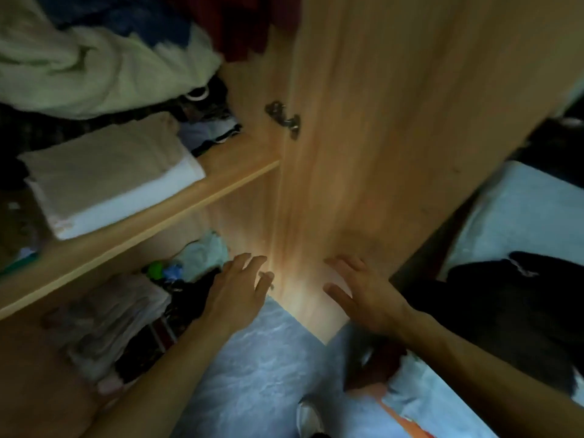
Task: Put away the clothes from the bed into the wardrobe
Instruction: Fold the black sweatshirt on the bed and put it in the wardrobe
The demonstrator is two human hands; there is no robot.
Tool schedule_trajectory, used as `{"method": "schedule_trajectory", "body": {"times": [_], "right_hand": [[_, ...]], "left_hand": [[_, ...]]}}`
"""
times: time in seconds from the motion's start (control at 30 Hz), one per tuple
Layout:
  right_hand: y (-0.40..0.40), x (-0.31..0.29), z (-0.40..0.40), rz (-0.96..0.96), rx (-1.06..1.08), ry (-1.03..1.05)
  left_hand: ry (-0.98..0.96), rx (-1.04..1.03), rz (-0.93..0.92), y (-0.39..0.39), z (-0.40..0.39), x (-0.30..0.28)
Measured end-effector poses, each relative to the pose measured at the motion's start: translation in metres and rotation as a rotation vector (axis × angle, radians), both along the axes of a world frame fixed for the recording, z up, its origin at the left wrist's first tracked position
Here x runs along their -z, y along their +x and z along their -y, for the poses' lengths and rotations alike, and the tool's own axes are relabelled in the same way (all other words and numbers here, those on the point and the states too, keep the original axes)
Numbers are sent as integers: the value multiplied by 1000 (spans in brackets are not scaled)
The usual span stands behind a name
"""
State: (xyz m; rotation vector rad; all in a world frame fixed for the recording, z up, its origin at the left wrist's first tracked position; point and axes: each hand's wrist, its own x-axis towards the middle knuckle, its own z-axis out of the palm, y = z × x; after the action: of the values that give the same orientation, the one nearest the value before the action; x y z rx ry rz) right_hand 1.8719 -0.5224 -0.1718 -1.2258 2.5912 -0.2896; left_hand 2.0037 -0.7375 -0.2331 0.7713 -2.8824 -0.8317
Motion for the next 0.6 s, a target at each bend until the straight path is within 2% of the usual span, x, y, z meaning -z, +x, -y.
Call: {"method": "schedule_trajectory", "body": {"times": [0.1, 0.3, 0.6], "right_hand": [[12, -25, -69, -72, 170, -15], [15, -42, -178, -151, 484, -68], [37, -33, -392, -129, 874, -158]], "left_hand": [[-87, 200, 4, -37, -59, -17], [-73, 535, -68, -99, -176, -49], [-94, 815, -105, -143, -379, -66]]}}
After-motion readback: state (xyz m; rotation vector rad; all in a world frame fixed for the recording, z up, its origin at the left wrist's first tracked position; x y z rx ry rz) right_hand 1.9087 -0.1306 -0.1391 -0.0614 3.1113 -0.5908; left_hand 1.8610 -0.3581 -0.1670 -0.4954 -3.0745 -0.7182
